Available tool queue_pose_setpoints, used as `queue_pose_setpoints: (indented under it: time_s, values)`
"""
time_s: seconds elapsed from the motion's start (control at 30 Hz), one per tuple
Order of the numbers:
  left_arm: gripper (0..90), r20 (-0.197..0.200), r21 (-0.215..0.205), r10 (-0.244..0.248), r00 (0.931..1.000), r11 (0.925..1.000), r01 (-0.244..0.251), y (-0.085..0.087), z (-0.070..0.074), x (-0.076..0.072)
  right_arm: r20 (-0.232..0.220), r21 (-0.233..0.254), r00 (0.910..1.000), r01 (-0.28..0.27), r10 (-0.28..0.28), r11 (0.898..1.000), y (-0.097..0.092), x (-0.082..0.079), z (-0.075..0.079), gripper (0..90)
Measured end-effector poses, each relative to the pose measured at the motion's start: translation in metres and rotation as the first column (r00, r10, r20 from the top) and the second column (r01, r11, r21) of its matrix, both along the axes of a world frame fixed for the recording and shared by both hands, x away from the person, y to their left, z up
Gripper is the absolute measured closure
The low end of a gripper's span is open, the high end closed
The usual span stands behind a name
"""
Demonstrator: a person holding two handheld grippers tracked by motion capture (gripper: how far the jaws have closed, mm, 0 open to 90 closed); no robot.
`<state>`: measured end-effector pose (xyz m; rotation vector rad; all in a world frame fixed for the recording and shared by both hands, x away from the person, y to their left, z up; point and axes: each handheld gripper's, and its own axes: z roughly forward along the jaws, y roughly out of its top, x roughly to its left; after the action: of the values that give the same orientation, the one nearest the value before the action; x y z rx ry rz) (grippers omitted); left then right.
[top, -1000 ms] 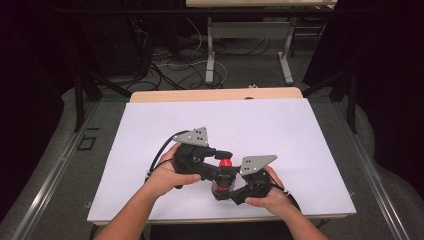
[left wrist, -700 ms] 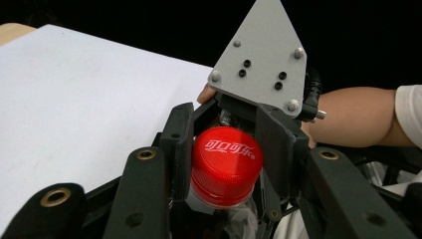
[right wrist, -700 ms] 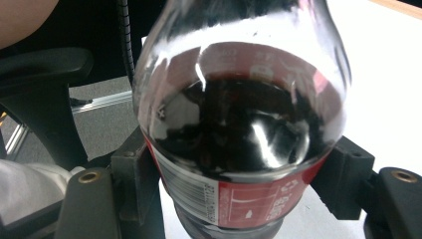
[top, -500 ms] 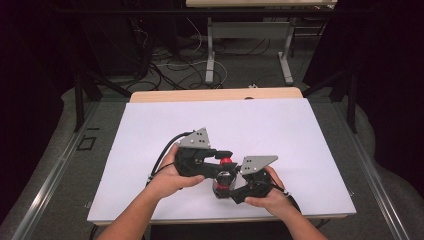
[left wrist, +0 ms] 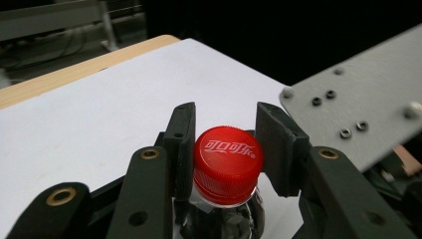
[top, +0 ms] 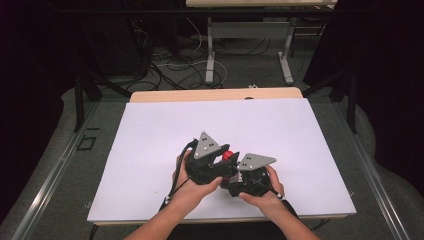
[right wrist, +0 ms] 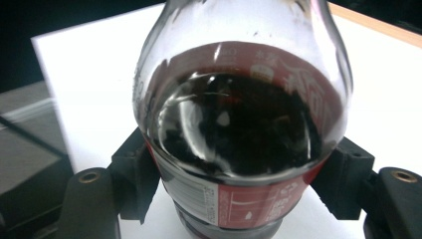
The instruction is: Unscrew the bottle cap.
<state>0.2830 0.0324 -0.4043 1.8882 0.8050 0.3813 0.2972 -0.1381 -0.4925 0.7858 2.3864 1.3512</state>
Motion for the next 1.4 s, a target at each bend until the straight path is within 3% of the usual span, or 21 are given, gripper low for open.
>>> queue_pose_setpoints:
  time_s: [0.13, 0.27, 0.3, 0.37, 0.47, 0.57, 0.6, 0.73, 0.77, 0.8, 0.9, 0.93, 1.0, 1.03, 1.07, 1.13, 1.17, 1.3, 1.33, 1.37, 1.4]
  values:
    - [59.1, 0.0, 0.007, -0.043, 0.9991, 0.9991, 0.043, 0.001, 0.002, 0.003, -0.016, 0.049, 0.9988, -0.045, 0.046, 0.998, -0.004, 0.003, -0.002, 28.9]
    - [47.1, -0.008, -0.004, -0.207, 0.9783, 0.9784, 0.207, 0.008, 0.009, 0.008, -0.03, 0.079, 0.989, -0.142, 0.145, 0.987, -0.006, 0.002, 0.001, 28.9]
    - [44.3, -0.023, 0.001, -0.244, 0.9695, 0.9698, 0.244, 0.011, 0.011, 0.011, -0.019, 0.088, 0.9862, -0.162, 0.164, 0.983, -0.006, 0.002, 0.002, 28.9]
    - [42.0, -0.022, -0.036, -0.304, 0.9524, 0.9523, 0.303, 0.019, 0.016, 0.014, -0.031, 0.106, 0.9784, -0.2, 0.204, 0.974, -0.006, 0.001, 0.003, 28.9]
    - [40.9, -0.027, -0.039, -0.412, 0.9109, 0.911, 0.411, 0.03, 0.022, 0.018, -0.027, 0.107, 0.9684, -0.244, 0.248, 0.964, -0.005, -0.001, 0.004, 28.9]
    - [43.5, -0.029, -0.045, -0.508, 0.8607, 0.8609, 0.507, 0.037, 0.022, 0.022, -0.026, 0.104, 0.9569, -0.285, 0.289, 0.953, -0.005, -0.002, 0.005, 28.9]
    - [45.9, -0.029, -0.045, -0.508, 0.8607, 0.8609, 0.507, 0.037, 0.022, 0.022, -0.025, 0.107, 0.9519, -0.301, 0.305, 0.948, -0.005, -0.002, 0.005, 28.9]
    - [48.1, -0.053, -0.073, -0.575, 0.8167, 0.8179, 0.571, 0.041, 0.012, 0.029, -0.024, 0.111, 0.9327, -0.355, 0.36, 0.928, -0.006, -0.004, 0.006, 28.9]
    - [48.8, -0.055, -0.079, -0.592, 0.8044, 0.8056, 0.587, 0.042, 0.01, 0.029, -0.022, 0.113, 0.9326, -0.356, 0.36, 0.928, -0.005, -0.004, 0.006, 28.9]
    - [49.5, -0.057, -0.082, -0.602, 0.7967, 0.7982, 0.597, 0.042, 0.009, 0.029, -0.017, 0.111, 0.9273, -0.37, 0.374, 0.922, -0.005, -0.004, 0.006, 28.9]
    - [60.2, -0.079, -0.096, -0.608, 0.7903, 0.7937, 0.601, 0.041, 0.008, 0.028, -0.017, 0.106, 0.9225, -0.382, 0.386, 0.918, -0.004, -0.005, 0.006, 28.9]
    - [60.4, -0.079, -0.096, -0.608, 0.7903, 0.7937, 0.601, 0.041, 0.008, 0.028, -0.017, 0.106, 0.9225, -0.382, 0.386, 0.918, -0.004, -0.005, 0.006, 28.9]
    - [60.7, -0.075, -0.075, -0.588, 0.8057, 0.809, 0.583, 0.04, 0.009, 0.027, -0.023, 0.105, 0.9218, -0.383, 0.387, 0.918, -0.003, -0.005, 0.005, 28.9]
    - [60.9, -0.075, -0.075, -0.588, 0.8057, 0.809, 0.583, 0.04, 0.009, 0.027, -0.023, 0.105, 0.9218, -0.383, 0.387, 0.918, -0.003, -0.005, 0.005, 28.9]
    - [61.1, -0.055, -0.056, -0.562, 0.8253, 0.827, 0.559, 0.039, 0.009, 0.026, -0.017, 0.101, 0.9301, -0.364, 0.367, 0.926, -0.004, -0.004, 0.005, 29.0]
    - [61.2, -0.04, -0.041, -0.52, 0.8534, 0.8542, 0.518, 0.038, 0.01, 0.024, -0.022, 0.099, 0.9367, -0.346, 0.349, 0.933, -0.006, -0.002, 0.006, 29.0]
    - [61.3, -0.03, -0.035, -0.493, 0.8693, 0.8697, 0.492, 0.037, 0.01, 0.022, -0.016, 0.102, 0.9468, -0.318, 0.322, 0.942, -0.006, -0.002, 0.006, 29.0]
    - [61.4, 0.009, 0.003, -0.344, 0.939, 0.939, 0.344, 0.025, 0.009, 0.012, -0.009, 0.085, 0.9705, -0.24, 0.241, 0.967, -0.007, -0.001, 0.007, 29.0]
    - [61.4, 0.009, 0.003, -0.344, 0.939, 0.939, 0.344, 0.025, 0.009, 0.012, -0.012, 0.083, 0.9765, -0.214, 0.215, 0.973, -0.007, -0.001, 0.007, 29.0]
    - [61.4, 0.022, 0.003, -0.247, 0.9688, 0.9691, 0.247, 0.018, 0.007, 0.005, -0.02, 0.079, 0.981, -0.191, 0.193, 0.978, -0.007, -0.001, 0.007, 29.0]
    - [61.4, 0.023, 0.006, -0.196, 0.9803, 0.9806, 0.196, 0.015, 0.006, 0.002, -0.023, 0.075, 0.985, -0.169, 0.171, 0.983, -0.007, -0.001, 0.006, 29.0]
